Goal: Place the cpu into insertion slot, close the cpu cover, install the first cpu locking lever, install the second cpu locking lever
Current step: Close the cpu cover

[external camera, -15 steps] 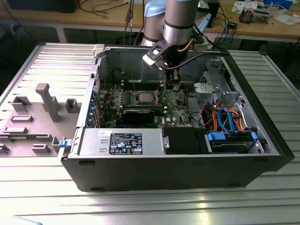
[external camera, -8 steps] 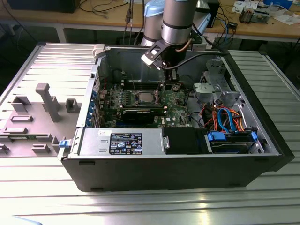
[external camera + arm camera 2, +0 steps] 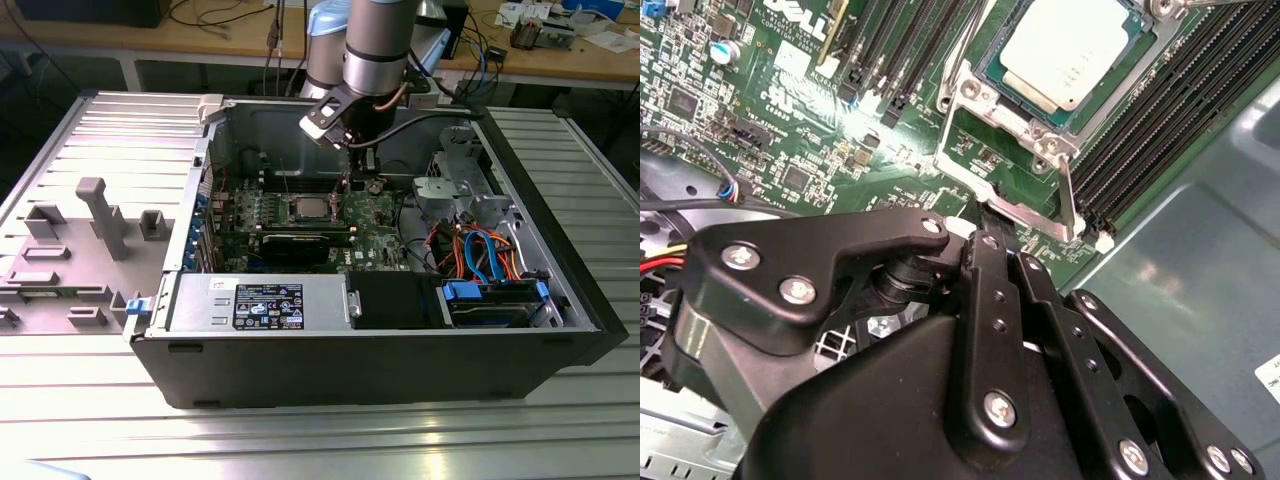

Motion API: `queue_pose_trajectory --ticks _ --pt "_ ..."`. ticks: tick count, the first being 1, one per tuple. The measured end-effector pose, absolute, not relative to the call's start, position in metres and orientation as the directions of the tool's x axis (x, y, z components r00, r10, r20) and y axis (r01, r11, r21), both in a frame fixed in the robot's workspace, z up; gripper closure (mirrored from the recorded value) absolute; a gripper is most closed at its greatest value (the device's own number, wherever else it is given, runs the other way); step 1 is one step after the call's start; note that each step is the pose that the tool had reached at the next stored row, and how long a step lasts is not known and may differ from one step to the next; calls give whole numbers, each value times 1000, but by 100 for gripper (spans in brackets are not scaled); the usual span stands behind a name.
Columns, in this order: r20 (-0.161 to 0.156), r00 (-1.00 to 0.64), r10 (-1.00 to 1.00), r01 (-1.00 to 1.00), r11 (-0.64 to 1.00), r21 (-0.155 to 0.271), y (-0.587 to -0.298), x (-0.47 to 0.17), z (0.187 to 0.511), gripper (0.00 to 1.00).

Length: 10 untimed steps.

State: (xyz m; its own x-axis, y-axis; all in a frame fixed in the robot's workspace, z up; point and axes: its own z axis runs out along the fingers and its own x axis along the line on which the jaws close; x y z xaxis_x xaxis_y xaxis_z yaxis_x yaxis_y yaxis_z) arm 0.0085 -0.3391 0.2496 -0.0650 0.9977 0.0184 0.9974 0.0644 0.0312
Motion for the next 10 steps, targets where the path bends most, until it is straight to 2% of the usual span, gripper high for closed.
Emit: queue_pose_trajectory --ticks 10 --pt "18 -65 998 997 64 31 -339 5 248 89"
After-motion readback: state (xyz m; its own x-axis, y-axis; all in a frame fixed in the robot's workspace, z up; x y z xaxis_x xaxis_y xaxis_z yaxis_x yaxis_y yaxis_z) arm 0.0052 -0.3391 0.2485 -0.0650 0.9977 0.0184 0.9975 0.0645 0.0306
